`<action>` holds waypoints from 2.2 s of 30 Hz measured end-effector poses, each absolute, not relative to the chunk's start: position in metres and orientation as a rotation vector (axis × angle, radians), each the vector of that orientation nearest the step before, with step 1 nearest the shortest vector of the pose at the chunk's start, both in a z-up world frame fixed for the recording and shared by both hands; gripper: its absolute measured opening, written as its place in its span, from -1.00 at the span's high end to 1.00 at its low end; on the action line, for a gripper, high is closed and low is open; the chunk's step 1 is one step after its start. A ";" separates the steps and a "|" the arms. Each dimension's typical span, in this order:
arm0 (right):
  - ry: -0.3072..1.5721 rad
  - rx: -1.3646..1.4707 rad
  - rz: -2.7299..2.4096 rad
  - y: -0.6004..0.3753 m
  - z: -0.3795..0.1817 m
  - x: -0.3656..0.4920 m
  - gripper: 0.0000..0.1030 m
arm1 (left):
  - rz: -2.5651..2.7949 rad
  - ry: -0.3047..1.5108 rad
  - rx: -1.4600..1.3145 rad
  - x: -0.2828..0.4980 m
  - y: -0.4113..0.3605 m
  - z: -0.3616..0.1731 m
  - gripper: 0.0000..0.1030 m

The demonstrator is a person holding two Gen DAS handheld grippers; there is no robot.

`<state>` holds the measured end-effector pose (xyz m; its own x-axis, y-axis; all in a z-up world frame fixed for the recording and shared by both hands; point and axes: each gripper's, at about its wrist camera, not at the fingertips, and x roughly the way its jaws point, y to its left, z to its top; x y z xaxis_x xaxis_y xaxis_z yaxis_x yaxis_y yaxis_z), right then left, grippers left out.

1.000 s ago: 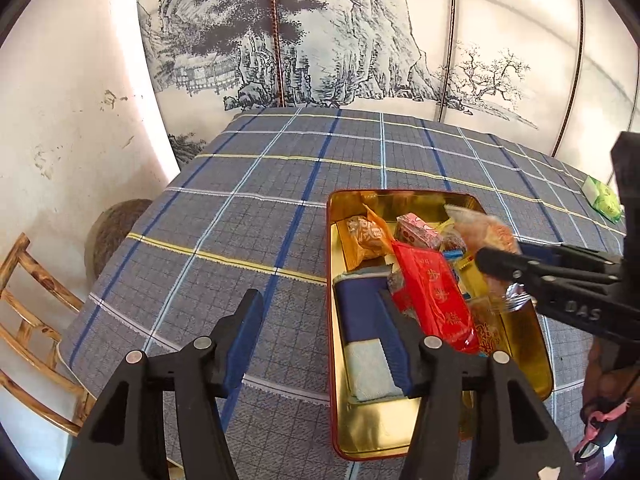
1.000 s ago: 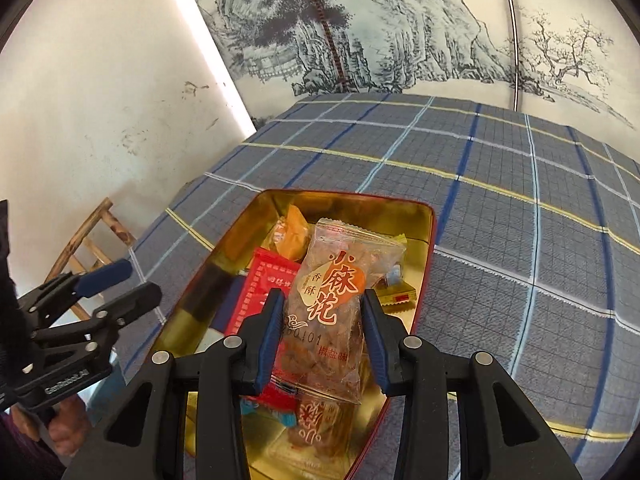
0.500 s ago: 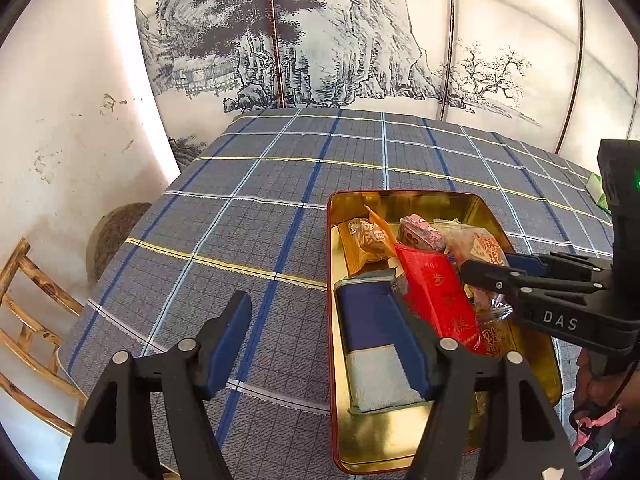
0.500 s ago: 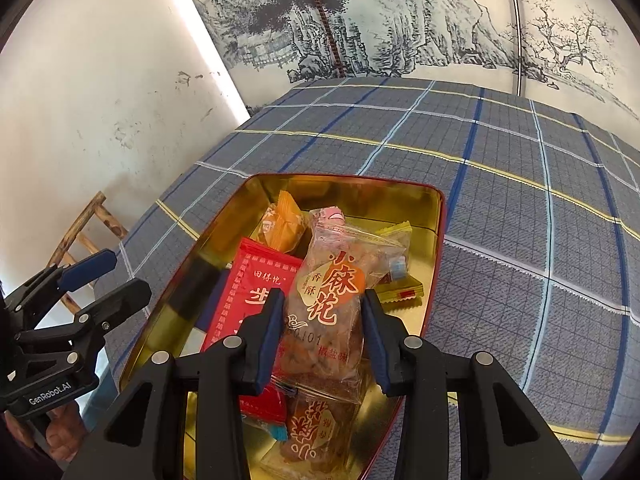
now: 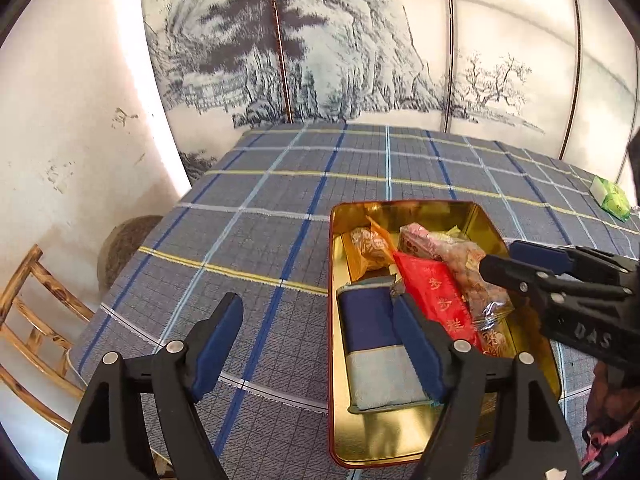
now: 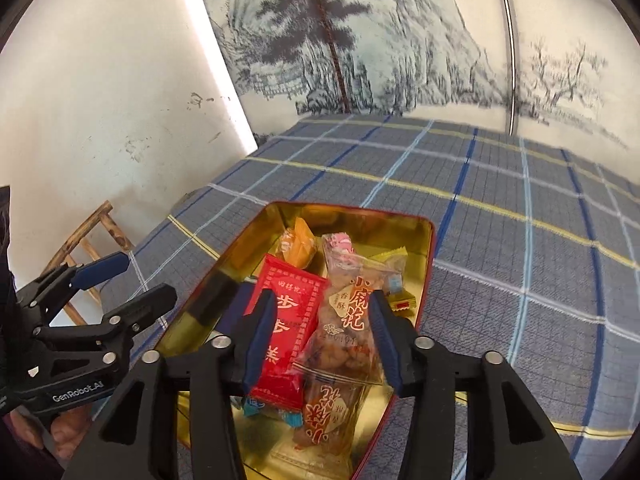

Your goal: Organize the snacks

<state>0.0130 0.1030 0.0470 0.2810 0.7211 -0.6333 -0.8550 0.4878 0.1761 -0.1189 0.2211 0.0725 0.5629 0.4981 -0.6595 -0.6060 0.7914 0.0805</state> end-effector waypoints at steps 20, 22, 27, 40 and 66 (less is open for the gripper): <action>0.475 -0.194 0.984 0.041 0.085 -0.045 -0.70 | 0.727 0.611 -0.128 -0.143 0.192 0.090 -0.85; 0.458 -0.198 0.992 0.035 0.088 -0.052 -0.70 | 0.720 0.598 -0.114 -0.146 0.186 0.093 -0.85; 0.457 -0.192 0.993 0.025 0.088 -0.062 -0.70 | 0.707 0.578 -0.121 -0.155 0.178 0.100 -0.86; 0.437 -0.184 0.983 0.005 0.082 -0.081 -0.74 | 0.664 0.565 -0.140 -0.170 0.163 0.103 -0.88; 0.408 -0.164 0.975 -0.005 0.086 -0.089 -0.81 | 0.651 0.546 -0.135 -0.174 0.152 0.108 -0.96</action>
<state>-0.0894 -0.0051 0.0865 0.4924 0.7693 -0.4071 -0.8301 0.5557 0.0460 -0.1742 0.1521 0.1079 0.6610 0.5391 -0.5219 -0.6081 0.7924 0.0484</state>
